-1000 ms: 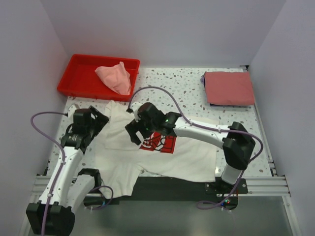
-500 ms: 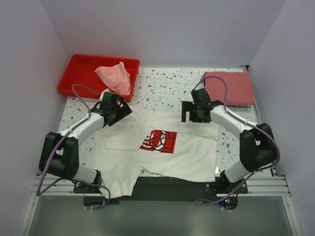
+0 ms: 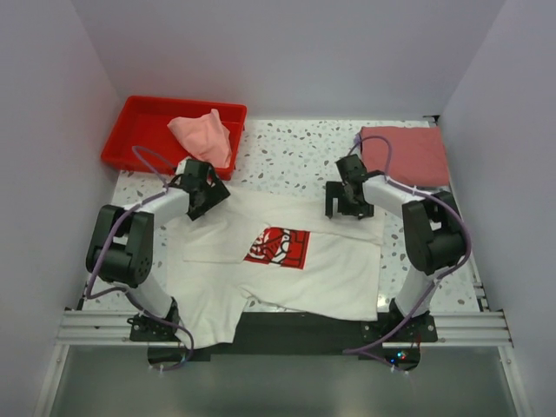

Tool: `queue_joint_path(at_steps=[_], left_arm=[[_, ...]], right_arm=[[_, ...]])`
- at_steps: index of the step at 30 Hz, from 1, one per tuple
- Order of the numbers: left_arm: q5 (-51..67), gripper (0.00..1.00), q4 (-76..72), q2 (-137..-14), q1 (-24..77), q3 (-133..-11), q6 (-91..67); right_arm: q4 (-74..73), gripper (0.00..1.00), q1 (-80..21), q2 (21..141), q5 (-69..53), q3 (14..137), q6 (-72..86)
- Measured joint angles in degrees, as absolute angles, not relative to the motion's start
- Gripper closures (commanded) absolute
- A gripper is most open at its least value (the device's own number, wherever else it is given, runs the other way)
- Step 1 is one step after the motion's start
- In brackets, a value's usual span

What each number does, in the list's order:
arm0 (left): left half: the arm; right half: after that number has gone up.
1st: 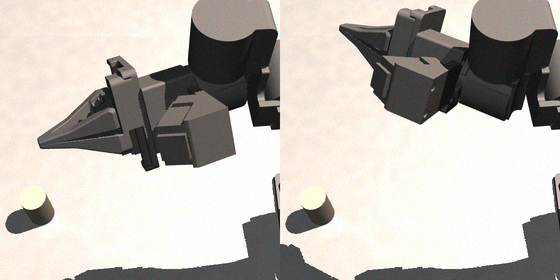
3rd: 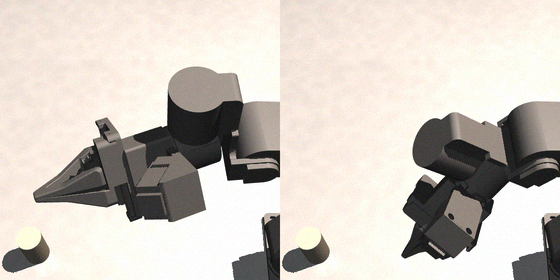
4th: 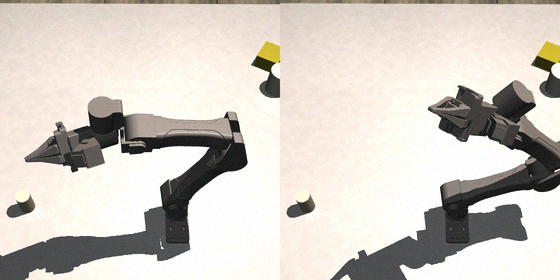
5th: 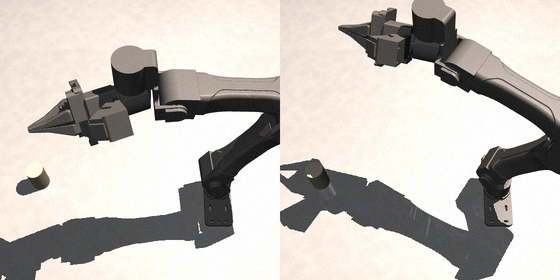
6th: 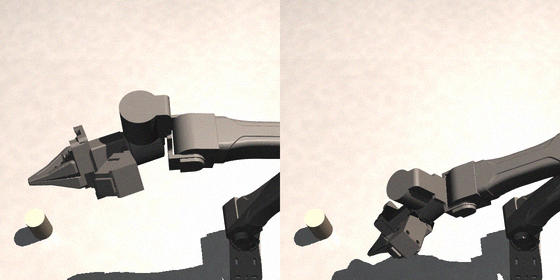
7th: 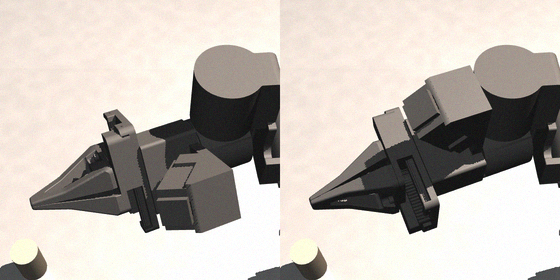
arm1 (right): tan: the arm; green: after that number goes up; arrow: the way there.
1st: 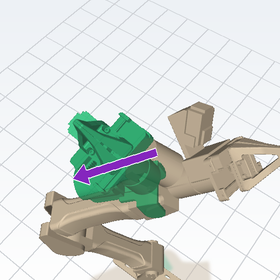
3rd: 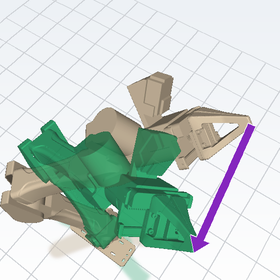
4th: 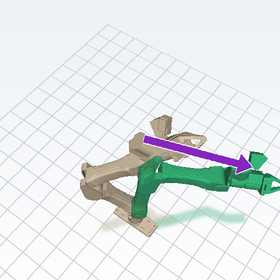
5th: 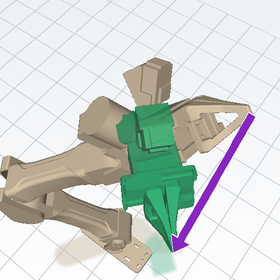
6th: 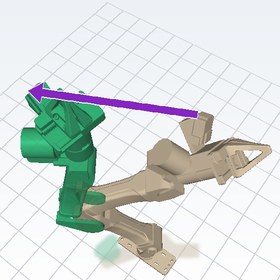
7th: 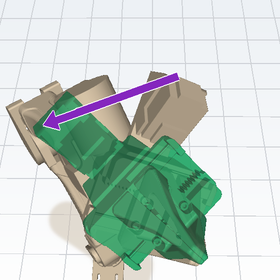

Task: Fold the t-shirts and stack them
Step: Fold the tshirt

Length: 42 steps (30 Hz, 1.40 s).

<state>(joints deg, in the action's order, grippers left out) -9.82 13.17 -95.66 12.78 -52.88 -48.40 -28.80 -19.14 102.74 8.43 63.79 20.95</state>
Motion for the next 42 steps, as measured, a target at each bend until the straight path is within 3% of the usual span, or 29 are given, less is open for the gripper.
queue_joint_path(at_steps=[29,42], left_arm=[[-6.4,0.0,9.9,-96.0,-2.3,-52.3,-45.9],[-6.4,0.0,13.0,-97.4,-4.0,-55.6,-44.1]], right_arm=[[-28.6,0.01,-19.6,118.2,6.2,85.0,15.5],[-30.5,0.01,-19.7,121.1,6.7,91.0,14.0]])
